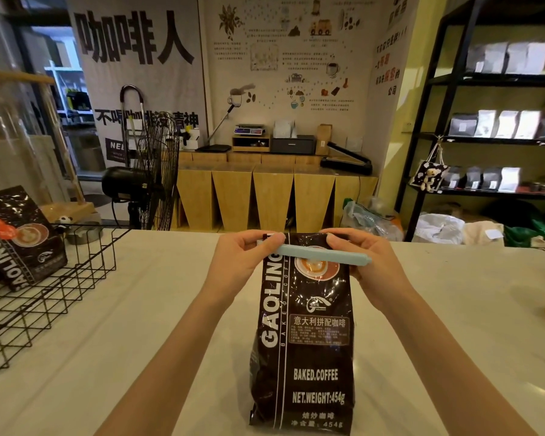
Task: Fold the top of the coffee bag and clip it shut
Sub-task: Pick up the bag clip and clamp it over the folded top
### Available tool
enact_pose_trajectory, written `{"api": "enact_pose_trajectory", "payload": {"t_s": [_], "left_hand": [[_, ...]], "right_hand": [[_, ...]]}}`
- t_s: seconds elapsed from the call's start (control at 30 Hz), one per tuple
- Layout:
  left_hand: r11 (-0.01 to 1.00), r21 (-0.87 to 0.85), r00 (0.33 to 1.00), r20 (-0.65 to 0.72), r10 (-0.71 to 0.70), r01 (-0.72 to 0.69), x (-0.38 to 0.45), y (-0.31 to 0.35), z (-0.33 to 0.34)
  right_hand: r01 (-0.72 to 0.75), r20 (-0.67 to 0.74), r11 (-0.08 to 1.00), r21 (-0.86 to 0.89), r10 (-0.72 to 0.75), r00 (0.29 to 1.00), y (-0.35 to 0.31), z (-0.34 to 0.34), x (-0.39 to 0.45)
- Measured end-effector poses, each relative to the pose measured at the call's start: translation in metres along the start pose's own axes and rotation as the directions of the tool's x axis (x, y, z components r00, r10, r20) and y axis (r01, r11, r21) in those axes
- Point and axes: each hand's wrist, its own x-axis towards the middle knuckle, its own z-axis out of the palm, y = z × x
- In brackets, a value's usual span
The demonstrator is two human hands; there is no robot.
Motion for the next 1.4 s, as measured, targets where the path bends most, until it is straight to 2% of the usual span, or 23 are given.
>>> {"api": "enact_pose_trajectory", "payload": {"t_s": [0.13, 0.3, 0.47, 0.53, 0.63, 0.77, 0.97, 1.2, 1.4], "left_hand": [[1.000, 0.007, 0.998, 0.060, 0.009, -0.010, 0.000, -0.001, -0.002], [0.998, -0.048, 0.997, -0.072, 0.035, -0.038, -0.001, -0.007, 0.005], [0.997, -0.021, 0.993, -0.093, 0.074, -0.076, 0.001, -0.007, 0.006], [0.996, -0.003, 0.991, -0.104, 0.086, -0.086, 0.002, -0.007, 0.005], [0.995, 0.031, 0.989, -0.117, 0.095, -0.092, 0.003, -0.008, 0.004], [0.995, 0.037, 0.990, -0.106, 0.094, -0.091, 0.004, -0.008, 0.003], [0.993, 0.062, 0.991, -0.080, 0.106, -0.101, 0.006, -0.008, -0.001], [0.978, 0.177, 0.992, 0.087, 0.093, -0.107, 0.010, 0.002, -0.010], [0.868, 0.446, 0.973, 0.033, 0.229, -0.219, 0.007, 0.011, -0.011]], "right_hand": [[-0.034, 0.047, 0.999, 0.006, 0.034, 0.998, -0.001, -0.003, 0.000], [-0.032, 0.055, 0.999, 0.020, 0.030, 0.998, 0.000, -0.003, 0.000], [-0.087, 0.060, 0.996, 0.024, 0.086, 0.995, 0.000, -0.004, 0.003], [-0.168, 0.123, 0.985, 0.046, 0.162, 0.979, -0.004, -0.009, 0.004], [-0.214, 0.252, 0.975, 0.054, 0.194, 0.948, -0.011, -0.019, 0.006], [-0.171, 0.217, 0.985, 0.001, 0.167, 0.962, -0.007, -0.028, 0.007], [-0.089, 0.214, 0.987, 0.130, 0.060, 0.975, -0.001, -0.027, 0.005], [-0.080, 0.241, 0.984, 0.161, 0.039, 0.970, 0.000, -0.027, 0.005], [-0.048, 0.236, 0.991, 0.128, 0.016, 0.972, -0.002, -0.025, 0.003]]}}
